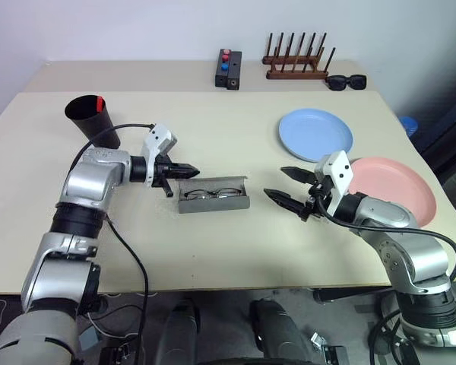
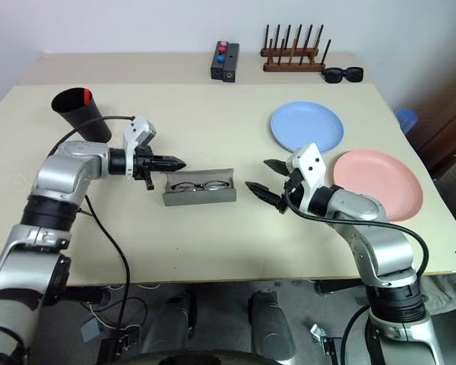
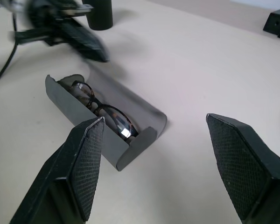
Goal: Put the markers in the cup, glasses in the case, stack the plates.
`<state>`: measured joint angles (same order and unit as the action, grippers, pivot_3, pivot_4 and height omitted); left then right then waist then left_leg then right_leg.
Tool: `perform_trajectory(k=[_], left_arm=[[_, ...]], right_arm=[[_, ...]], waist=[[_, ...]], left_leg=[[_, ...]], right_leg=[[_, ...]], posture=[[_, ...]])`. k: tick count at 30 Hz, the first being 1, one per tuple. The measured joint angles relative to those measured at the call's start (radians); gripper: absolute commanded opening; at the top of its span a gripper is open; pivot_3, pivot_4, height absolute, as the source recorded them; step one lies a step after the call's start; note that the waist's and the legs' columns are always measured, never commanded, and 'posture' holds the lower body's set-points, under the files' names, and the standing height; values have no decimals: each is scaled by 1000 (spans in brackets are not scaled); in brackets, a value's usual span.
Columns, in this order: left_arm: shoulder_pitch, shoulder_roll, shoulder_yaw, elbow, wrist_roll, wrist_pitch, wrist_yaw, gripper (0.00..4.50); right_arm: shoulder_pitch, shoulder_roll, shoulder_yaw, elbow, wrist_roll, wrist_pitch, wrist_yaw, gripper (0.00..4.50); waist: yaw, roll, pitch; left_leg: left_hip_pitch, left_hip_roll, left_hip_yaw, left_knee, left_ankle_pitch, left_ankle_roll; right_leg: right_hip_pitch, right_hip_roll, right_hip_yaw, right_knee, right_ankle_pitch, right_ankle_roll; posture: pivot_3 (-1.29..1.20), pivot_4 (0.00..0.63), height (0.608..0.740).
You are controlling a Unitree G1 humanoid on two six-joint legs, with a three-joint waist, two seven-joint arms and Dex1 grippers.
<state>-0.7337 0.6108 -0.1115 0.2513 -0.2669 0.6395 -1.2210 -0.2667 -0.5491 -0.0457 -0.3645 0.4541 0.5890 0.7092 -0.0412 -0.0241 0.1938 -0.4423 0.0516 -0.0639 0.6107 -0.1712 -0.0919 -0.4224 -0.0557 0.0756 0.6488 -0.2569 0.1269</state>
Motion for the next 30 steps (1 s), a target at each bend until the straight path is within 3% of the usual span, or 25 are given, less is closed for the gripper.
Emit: perform_trajectory(k=[12,19,23,30], left_arm=[[157,78,-13,-192,-8,-8,13,53],[184,-23,135,-182,-72,-55,180,53],[219,-30,265,-262,-158,-92,218,53],[554,-5,373,-586,-315,-78,219,53]], right_arm=[[-48,1,22,80,-29,-37,-3,3532],[-117,2,45,157,-107,-60,-54,3532],[-185,-7,63,252,-201,-74,-115,3532],[-321,-90,236,593,-533,-283,-209,3532]], waist=[[-1,1,0],[0,0,0],[-3,0,0],[-4,1,0]], left_leg=[[1,0,0,0,0,0],[0,0,0,1,0,0],[0,0,1,0,0,0],[1,0,3,-1,-1,1]], right_leg=[[0,0,1,0,-1,-1],[0,0,1,0,0,-1],[0,0,1,0,0,0],[-1,-1,3,-1,0,-1]], posture=[[0,150,740],[0,150,740],[0,150,740],[0,150,740]])
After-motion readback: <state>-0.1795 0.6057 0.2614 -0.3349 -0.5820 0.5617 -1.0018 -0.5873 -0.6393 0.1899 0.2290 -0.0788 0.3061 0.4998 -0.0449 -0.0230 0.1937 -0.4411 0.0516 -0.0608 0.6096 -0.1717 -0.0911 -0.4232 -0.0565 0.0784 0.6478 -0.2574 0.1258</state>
